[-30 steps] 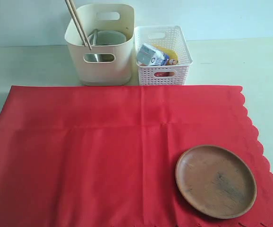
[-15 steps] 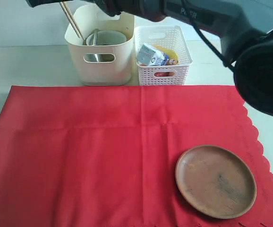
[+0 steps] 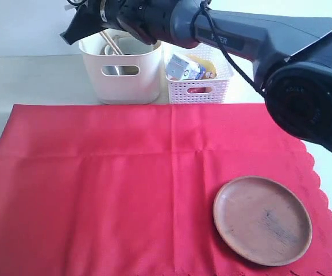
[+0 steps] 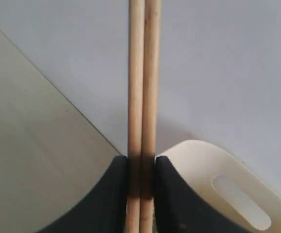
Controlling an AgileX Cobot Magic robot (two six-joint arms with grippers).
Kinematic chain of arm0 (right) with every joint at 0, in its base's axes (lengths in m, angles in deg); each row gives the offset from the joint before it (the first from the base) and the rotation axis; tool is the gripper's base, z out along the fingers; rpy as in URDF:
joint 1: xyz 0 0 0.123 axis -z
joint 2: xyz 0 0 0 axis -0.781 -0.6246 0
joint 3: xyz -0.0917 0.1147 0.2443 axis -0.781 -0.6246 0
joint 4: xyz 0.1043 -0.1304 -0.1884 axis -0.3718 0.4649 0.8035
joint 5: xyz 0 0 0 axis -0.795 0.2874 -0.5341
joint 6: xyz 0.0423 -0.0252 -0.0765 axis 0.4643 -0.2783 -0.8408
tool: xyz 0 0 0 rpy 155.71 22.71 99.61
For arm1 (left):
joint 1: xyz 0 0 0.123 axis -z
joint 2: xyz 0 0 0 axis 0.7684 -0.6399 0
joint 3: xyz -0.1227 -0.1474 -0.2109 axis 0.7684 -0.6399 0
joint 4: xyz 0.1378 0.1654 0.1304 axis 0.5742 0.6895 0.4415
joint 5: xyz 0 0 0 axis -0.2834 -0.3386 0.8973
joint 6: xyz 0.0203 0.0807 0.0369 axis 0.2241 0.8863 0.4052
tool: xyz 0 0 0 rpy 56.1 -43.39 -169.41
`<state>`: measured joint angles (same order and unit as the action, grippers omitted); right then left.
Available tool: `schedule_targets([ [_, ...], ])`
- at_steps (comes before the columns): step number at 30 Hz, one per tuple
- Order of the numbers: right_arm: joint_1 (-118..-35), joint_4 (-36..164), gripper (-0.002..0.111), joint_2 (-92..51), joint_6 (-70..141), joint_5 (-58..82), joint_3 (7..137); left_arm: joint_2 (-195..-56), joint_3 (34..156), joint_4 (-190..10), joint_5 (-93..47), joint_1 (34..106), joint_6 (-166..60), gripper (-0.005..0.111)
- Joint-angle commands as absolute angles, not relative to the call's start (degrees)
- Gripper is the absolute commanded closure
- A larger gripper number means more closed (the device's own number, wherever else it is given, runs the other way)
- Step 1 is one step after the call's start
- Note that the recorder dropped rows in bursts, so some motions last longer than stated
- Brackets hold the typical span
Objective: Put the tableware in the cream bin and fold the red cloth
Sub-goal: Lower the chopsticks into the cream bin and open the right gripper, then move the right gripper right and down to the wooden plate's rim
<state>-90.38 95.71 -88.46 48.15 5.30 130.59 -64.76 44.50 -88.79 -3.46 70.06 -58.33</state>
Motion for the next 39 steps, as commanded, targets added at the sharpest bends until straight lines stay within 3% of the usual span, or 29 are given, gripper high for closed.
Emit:
schedule_targets([
  [1,-90.32,97.32,0.107,-88.42,47.94,3.40,131.17,-64.90,44.35,-88.73,-4.13,70.15,-58.85,0.070],
  [11,-91.04,96.77,0.066,-87.07,50.20,-0.90,131.17,-64.90,44.35,-88.73,-4.13,70.15,-58.85,0.070],
  [24,-92.36,90.59,0.065,-78.01,55.89,-12.95,131.17,-64.90,44.35,-88.73,-4.13,70.15,-58.85,0.070],
  [39,-92.36,82.87,0.065,-68.33,53.33,-50.26,131.17,-64.90,44.35,-88.73,-4.13,70.15,-58.85,0.070],
])
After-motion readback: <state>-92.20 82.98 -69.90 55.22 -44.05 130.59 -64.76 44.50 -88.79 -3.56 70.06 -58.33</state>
